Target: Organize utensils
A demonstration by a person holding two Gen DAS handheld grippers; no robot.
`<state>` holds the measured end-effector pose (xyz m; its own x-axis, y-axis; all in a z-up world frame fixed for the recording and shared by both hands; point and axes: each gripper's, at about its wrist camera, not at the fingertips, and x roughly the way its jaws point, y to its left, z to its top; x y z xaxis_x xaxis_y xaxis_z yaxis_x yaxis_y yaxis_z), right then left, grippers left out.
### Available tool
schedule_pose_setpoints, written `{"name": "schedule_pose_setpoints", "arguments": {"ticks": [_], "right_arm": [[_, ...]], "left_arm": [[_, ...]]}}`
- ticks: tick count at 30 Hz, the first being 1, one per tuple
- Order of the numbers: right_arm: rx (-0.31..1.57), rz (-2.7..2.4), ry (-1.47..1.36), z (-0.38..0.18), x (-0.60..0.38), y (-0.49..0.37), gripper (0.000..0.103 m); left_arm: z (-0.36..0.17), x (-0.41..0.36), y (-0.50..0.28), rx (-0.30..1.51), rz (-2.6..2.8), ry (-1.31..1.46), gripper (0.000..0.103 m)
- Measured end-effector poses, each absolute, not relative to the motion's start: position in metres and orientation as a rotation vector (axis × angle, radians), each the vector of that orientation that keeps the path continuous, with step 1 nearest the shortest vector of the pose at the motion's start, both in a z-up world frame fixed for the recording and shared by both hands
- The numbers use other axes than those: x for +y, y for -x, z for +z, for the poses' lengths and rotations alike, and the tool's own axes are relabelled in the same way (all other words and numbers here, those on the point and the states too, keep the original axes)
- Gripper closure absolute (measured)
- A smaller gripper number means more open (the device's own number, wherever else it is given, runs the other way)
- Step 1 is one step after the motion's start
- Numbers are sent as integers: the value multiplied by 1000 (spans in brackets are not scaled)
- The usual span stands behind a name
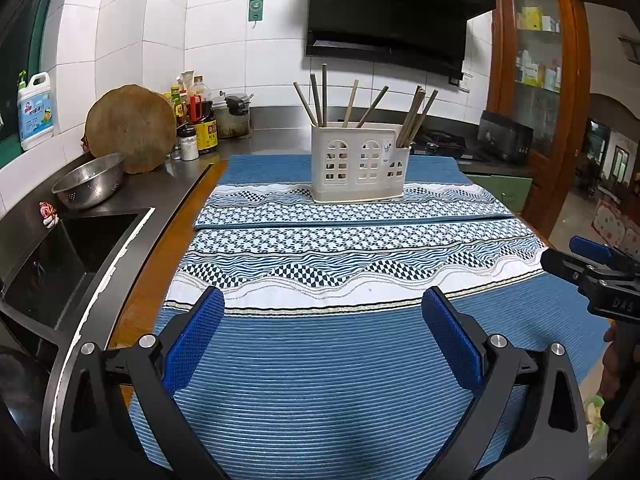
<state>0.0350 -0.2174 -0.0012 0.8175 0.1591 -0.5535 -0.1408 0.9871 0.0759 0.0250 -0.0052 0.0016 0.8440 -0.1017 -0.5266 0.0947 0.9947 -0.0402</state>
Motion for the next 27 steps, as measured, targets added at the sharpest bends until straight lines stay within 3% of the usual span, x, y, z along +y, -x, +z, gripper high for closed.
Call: {"name": "schedule_pose_setpoints", "arguments": {"ticks": [27], "right_arm": [[595,160,-19,-3,-216,-34,9]], "left_arm": [[2,-5,-25,552,-114,29,5]]}}
